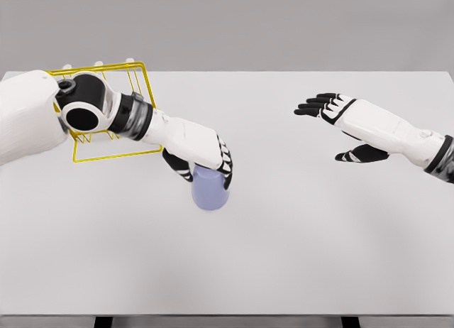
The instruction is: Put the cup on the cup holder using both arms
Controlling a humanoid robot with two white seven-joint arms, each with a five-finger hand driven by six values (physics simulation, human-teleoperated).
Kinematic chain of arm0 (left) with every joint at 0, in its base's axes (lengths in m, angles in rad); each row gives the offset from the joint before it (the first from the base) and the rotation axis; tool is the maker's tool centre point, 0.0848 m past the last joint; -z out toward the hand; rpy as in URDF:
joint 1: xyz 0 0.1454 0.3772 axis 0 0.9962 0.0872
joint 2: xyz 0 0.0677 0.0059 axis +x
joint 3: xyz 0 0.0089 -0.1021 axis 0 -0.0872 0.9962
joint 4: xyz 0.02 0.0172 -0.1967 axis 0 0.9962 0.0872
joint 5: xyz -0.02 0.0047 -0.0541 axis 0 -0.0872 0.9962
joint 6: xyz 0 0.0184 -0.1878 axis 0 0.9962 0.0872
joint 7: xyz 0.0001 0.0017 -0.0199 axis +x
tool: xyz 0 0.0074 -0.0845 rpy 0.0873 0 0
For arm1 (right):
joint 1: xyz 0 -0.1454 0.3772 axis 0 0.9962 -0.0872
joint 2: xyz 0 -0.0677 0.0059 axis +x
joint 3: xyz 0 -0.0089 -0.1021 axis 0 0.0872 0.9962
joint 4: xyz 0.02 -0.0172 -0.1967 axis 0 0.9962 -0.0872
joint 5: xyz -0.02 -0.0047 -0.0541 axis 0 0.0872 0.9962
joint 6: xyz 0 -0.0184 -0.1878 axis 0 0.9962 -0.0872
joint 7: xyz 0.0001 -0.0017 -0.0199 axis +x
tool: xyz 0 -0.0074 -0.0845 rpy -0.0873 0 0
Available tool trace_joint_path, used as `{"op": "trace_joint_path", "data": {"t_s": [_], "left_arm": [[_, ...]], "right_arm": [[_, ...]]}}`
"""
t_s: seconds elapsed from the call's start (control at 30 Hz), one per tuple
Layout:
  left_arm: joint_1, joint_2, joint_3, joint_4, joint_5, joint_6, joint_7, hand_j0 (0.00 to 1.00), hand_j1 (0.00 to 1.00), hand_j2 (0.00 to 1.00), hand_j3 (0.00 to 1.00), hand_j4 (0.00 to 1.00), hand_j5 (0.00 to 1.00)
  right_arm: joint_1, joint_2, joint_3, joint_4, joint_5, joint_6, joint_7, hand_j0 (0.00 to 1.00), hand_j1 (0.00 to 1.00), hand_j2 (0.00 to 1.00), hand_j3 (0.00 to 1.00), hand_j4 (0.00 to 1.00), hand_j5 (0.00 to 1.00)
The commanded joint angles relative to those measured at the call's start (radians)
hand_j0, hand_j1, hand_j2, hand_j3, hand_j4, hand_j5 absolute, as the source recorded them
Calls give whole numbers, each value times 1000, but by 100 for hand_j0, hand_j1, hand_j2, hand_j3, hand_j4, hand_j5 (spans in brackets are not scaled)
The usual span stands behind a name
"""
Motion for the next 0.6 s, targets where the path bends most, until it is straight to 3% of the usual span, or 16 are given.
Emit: {"op": "trace_joint_path", "data": {"t_s": [0.0, 0.57], "left_arm": [[0, 5, 5, -13, 6, 2, 0, 59, 59, 59, 59, 59, 59], [-46, 89, 34, -64, 29, 2, 0, 59, 59, 59, 59, 59, 59]], "right_arm": [[0, -1, 0, 1, -7, 3, -1, 100, 100, 100, 100, 100, 100], [-3, -1, 0, 2, -6, 3, -1, 100, 100, 100, 100, 100, 100]]}}
